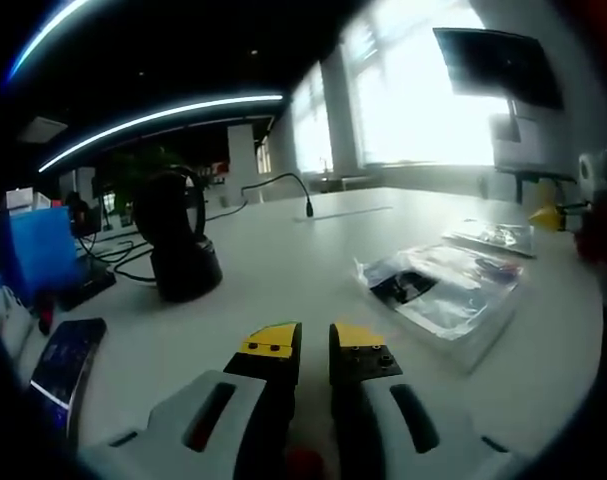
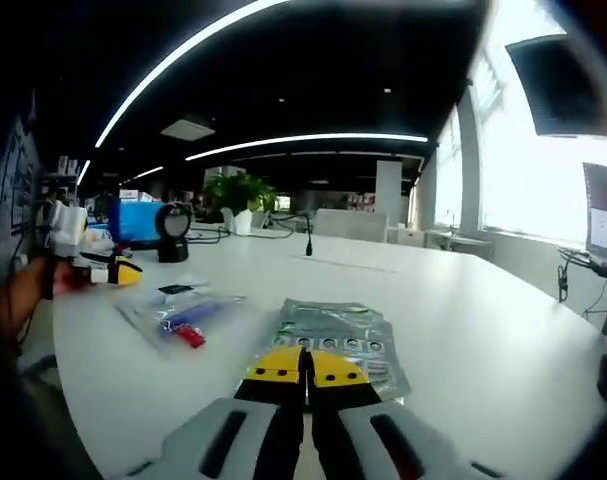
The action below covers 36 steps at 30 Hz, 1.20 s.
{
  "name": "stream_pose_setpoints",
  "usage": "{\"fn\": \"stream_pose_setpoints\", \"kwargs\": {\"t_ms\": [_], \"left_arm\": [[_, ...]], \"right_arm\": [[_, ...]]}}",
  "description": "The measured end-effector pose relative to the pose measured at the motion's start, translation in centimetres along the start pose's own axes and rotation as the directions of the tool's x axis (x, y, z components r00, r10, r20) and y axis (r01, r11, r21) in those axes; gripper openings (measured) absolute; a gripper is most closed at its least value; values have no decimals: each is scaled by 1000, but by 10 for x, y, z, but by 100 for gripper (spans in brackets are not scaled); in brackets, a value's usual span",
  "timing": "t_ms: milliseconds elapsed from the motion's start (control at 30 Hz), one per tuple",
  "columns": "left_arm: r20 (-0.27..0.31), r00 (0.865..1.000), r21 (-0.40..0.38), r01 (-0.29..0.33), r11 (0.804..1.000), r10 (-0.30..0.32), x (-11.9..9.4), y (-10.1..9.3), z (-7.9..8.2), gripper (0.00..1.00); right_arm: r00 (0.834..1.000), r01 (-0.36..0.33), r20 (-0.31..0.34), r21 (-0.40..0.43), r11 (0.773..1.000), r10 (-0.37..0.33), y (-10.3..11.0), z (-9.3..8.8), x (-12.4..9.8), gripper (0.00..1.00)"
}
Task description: Clip sheet goods on table flip sheet goods clip sheet goods scan sheet goods put sheet goods back to table
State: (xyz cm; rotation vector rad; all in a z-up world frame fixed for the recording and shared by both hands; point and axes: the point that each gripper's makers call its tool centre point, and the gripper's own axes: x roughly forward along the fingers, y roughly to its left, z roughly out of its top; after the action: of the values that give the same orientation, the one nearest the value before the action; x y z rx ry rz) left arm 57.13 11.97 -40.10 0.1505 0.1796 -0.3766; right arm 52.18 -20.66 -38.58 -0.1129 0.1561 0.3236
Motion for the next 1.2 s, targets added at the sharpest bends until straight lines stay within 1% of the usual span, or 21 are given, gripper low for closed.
{"fn": "stream_pose_setpoints", "kwargs": {"t_ms": [67,167,333,433,533,567,633,800,833,900,1000,1100,1200], "left_arm": [[9,1000,-3,5,1000,-5,-1,-1,1,4],[21,1000,2,12,1000,-12,-2,-3,3,3],[31,999,-10,12,1000,-12,-4,-4,6,3],[28,999,-5,24,1000,-24,-4,-7,6,3],[23,999,3,40,999,-40,-4,-12,6,3],[25,998,15,60,998,-61,-4,-16,6,3],[28,997,15,66,998,-66,-5,-18,7,3],[15,997,-17,76,997,-76,-6,-21,8,3],[12,997,-39,81,996,-81,-7,-23,8,3],[15,995,-30,95,995,-94,-7,-28,9,3],[4,994,-18,106,994,-106,-6,-33,8,3],[4,993,-24,121,992,-121,-7,-39,12,3],[-1,991,-8,133,991,-133,-6,-44,13,3]], "right_arm": [[1000,11,-6,1,1000,-11,-2,-1,-1,0],[1000,7,4,27,1000,-8,-5,-2,-3,0],[999,-18,34,87,996,15,-5,1,-4,0],[999,-22,38,91,996,19,-5,2,-4,0],[999,-22,36,75,997,20,-5,2,-3,0],[999,-21,33,62,998,19,-4,1,-2,0],[999,-23,30,39,999,22,-1,1,-2,0],[1000,-11,23,-12,1000,11,0,0,-1,0],[1000,-8,22,-19,1000,8,0,0,-1,0],[1000,-6,22,-24,1000,7,-1,0,-2,0],[1000,-5,25,-21,1000,5,-1,0,-2,0],[1000,-4,31,-17,1000,5,-2,1,-3,0],[999,-7,37,-16,1000,8,-1,2,-4,0]]}}
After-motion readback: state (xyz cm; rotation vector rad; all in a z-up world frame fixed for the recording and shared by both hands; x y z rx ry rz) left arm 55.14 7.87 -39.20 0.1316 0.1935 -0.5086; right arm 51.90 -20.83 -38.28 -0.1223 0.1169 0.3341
